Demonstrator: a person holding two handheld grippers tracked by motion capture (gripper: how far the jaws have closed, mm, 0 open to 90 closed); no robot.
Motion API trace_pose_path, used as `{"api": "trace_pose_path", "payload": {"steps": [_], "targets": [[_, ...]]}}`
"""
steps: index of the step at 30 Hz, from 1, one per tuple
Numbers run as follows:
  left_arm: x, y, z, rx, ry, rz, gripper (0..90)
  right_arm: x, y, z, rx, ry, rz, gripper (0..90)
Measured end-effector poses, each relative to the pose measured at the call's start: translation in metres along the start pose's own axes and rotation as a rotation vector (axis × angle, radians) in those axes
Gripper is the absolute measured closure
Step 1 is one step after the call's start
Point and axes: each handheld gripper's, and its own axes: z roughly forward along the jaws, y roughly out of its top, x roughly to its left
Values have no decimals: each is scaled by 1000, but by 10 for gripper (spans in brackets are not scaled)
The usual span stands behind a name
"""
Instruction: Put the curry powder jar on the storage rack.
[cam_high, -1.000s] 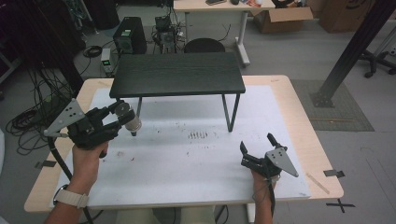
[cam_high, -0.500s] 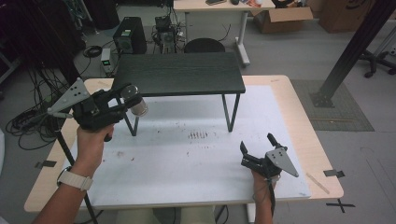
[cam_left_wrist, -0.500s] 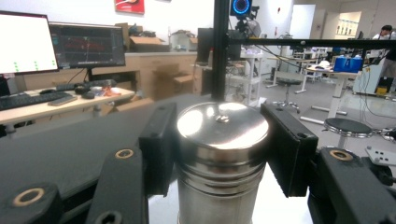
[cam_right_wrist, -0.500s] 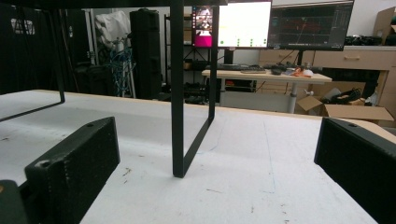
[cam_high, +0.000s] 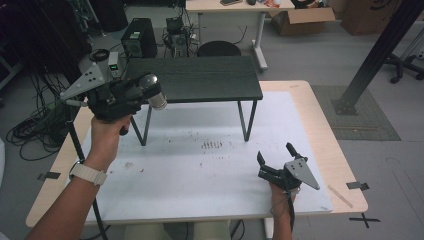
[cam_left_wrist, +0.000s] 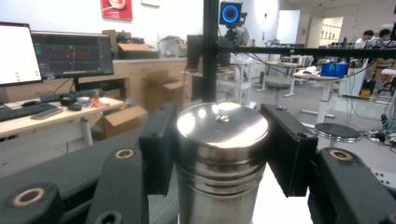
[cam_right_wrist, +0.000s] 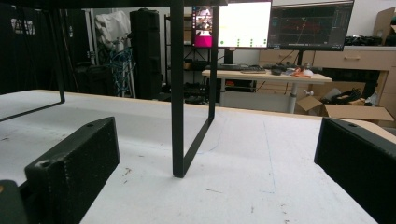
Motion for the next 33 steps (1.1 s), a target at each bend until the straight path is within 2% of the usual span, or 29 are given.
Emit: {"api": "trace_pose_path", "payload": {"steps": [9, 17, 23, 33], "targets": [[5, 10, 24, 6, -18, 10, 489, 0, 0, 0, 0, 0, 0, 0], [11, 16, 43, 14, -36, 1, 489, 0, 0, 0, 0, 0, 1, 0], [11, 23, 57, 15, -46, 15, 489, 0, 0, 0, -2, 0, 3, 0], [11, 33, 87, 44, -57, 38, 489, 0, 0, 0, -1, 1, 2, 0]]}}
